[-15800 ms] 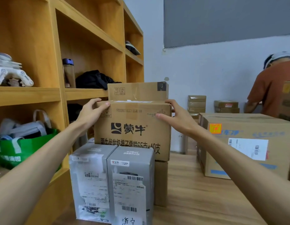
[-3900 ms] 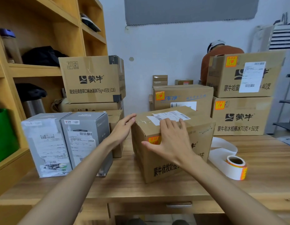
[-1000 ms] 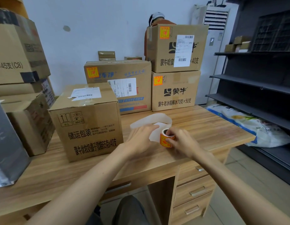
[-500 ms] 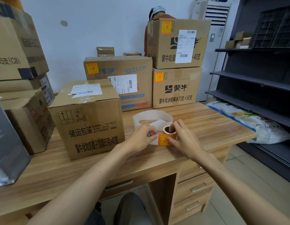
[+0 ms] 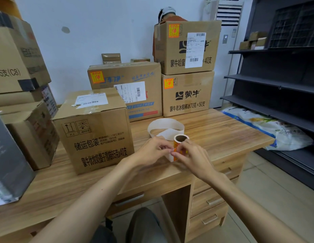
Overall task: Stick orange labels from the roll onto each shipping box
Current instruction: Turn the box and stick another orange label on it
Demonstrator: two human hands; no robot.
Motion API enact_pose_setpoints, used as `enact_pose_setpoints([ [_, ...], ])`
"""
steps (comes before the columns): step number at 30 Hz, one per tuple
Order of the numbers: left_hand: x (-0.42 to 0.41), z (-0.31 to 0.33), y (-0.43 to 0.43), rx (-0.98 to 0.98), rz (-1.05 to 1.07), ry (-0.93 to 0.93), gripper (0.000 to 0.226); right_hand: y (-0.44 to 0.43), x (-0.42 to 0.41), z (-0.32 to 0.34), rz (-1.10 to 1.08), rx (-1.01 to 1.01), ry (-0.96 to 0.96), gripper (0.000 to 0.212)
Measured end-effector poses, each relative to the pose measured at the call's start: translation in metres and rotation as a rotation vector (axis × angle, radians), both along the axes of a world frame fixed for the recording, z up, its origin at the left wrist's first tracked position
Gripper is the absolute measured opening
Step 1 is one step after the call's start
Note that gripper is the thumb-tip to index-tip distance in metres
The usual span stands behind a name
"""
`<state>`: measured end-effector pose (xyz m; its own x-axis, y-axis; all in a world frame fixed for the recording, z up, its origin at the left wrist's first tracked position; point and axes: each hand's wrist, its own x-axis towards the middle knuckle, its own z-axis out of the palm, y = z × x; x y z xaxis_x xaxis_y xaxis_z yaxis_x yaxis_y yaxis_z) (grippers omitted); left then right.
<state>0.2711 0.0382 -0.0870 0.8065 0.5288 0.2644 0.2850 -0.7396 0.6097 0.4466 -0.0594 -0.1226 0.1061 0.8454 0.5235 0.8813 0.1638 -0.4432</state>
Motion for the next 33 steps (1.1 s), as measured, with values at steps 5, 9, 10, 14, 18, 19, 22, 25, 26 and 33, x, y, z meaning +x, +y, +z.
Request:
enact_pose_setpoints([
  [5,0.001,-0.002,0.0,-0.058,-0.031,-0.023,0.019,0.003,0.003,-0.002,0.014,0.001,0.071,0.024],
  [9,0.003,-0.004,0.001,-0.081,-0.016,-0.041,0.018,0.002,0.007,-0.005,0.058,0.025,0.073,0.019],
  [10,0.004,-0.005,0.002,-0.075,-0.01,-0.044,0.017,0.003,0.008,-0.006,0.062,0.028,0.073,0.017],
  [14,0.007,-0.011,0.005,-0.054,0.045,-0.059,0.016,0.001,0.01,-0.007,0.04,0.041,0.17,0.012],
  [18,0.009,-0.013,0.007,-0.053,0.123,-0.084,0.019,-0.004,0.01,-0.005,0.038,0.018,0.319,0.007],
  [19,0.009,-0.013,0.008,-0.043,0.142,-0.081,0.019,-0.005,0.01,-0.004,0.043,0.016,0.351,0.007],
  [22,0.009,-0.013,0.009,-0.04,0.194,-0.08,0.015,-0.009,0.012,-0.001,0.036,0.016,0.416,0.008],
  [25,0.007,-0.012,0.008,-0.081,0.225,-0.09,0.015,-0.014,0.016,0.001,0.024,0.002,0.472,0.009],
  [26,0.007,-0.011,0.007,-0.083,0.231,-0.087,0.015,-0.015,0.018,0.002,0.014,-0.003,0.486,0.01],
  [33,0.008,-0.008,0.001,-0.115,0.254,-0.111,0.015,-0.028,0.031,0.007,-0.022,-0.02,0.564,0.012],
])
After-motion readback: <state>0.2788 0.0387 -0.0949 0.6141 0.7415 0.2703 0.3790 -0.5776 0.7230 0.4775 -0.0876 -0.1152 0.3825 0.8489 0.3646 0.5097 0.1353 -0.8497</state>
